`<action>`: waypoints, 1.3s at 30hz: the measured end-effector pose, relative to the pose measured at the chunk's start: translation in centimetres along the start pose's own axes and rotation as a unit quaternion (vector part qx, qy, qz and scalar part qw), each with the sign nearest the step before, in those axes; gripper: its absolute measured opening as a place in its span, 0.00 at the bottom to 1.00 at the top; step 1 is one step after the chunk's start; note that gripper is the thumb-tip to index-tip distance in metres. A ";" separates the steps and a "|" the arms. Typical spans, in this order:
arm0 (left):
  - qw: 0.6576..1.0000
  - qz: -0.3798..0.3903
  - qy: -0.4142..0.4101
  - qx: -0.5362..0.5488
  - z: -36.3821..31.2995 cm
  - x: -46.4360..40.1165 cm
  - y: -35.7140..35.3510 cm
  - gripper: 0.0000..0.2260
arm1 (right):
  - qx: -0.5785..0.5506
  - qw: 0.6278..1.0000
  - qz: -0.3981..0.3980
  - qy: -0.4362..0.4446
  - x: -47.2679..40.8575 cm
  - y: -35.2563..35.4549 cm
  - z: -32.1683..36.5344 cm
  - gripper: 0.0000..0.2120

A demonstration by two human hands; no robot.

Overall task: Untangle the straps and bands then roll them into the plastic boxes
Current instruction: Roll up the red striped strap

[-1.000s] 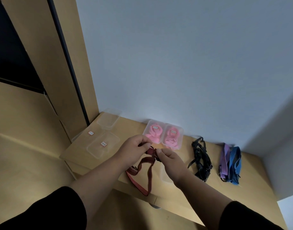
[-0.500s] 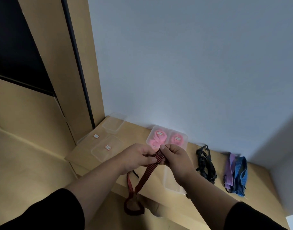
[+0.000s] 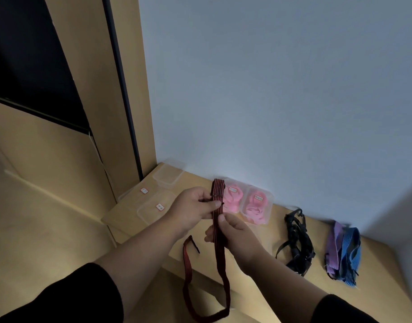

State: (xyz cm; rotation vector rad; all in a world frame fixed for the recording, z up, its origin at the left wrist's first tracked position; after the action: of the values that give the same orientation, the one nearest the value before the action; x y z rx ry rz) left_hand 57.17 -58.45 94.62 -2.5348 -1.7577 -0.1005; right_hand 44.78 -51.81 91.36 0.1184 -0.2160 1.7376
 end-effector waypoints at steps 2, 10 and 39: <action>0.999 -0.030 -0.006 -0.020 0.1 -0.1 0.6 0.06 | 0.010 1.000 -0.009 -0.018 -0.2 -0.4 -0.1 0.11; 0.976 -0.088 -0.037 -0.198 0.6 0.2 2.2 0.08 | -0.070 0.993 0.018 -0.092 -0.5 -1.5 0.8 0.28; 0.998 0.002 0.044 0.043 3.2 1.1 -0.2 0.06 | 0.054 0.992 -0.079 -0.083 0.6 -0.5 0.1 0.19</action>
State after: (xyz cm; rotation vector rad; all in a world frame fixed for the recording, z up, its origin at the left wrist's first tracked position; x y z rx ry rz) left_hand 57.41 -57.05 91.49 -2.4346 -1.6885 -0.1314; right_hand 45.20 -51.15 91.59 0.3522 -0.2282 1.5816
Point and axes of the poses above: each hand's wrist, its own x-axis away from the middle knuckle, its own y-axis out of the back of the hand, z = x × y, the point moved 6 cm from there along -x, towards the middle knuckle, and after that the axes turned 5 degrees about z, right-handed, at the moved point
